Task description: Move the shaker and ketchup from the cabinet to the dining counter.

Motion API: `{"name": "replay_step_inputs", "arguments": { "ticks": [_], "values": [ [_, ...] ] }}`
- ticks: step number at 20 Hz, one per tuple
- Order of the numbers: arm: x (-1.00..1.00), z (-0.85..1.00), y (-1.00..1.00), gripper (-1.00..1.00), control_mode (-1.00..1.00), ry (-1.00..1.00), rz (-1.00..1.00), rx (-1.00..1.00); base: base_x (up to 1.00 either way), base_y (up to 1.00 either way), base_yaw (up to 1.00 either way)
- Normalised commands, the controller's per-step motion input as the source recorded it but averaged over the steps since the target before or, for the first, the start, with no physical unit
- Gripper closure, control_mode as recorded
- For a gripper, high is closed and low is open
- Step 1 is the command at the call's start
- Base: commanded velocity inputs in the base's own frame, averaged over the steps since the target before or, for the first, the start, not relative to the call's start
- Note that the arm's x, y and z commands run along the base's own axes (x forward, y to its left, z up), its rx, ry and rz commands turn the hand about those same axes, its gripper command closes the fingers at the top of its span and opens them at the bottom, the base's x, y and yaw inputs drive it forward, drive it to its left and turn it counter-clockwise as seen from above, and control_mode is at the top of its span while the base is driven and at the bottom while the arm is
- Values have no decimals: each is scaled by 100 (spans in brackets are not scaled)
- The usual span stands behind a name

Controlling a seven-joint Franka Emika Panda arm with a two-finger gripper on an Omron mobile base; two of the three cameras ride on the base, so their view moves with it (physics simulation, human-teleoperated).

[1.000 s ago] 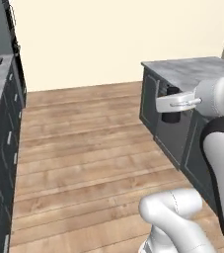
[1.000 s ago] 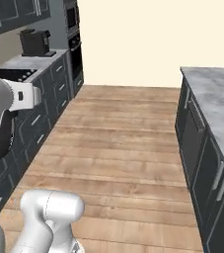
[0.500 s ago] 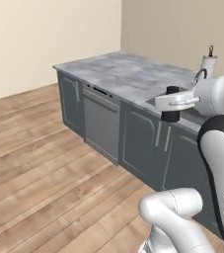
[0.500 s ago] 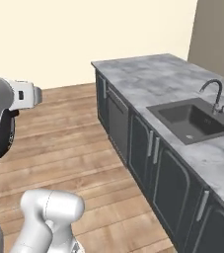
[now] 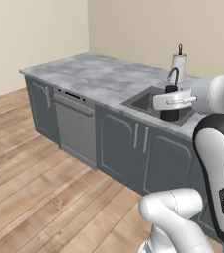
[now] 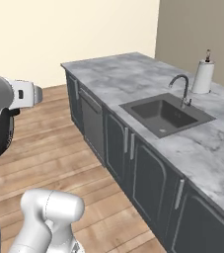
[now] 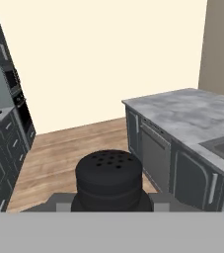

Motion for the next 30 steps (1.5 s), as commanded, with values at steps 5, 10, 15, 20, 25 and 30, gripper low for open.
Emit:
{"name": "replay_step_inputs", "arguments": {
  "ticks": [5,10,15,20,25,30],
  "values": [
    [0,0,0,100,100,0,0,0,20,-60,-1],
    [0,0,0,100,100,0,0,0,-1,-71,-4],
    [0,0,0,100,100,0,0,0,-34,-71,-6],
    [0,0,0,100,100,0,0,0,-48,-66,-10],
    [0,0,0,100,100,0,0,0,-29,-69,-16],
    [0,0,0,100,100,0,0,0,-3,-78,-18]
  ]
}}
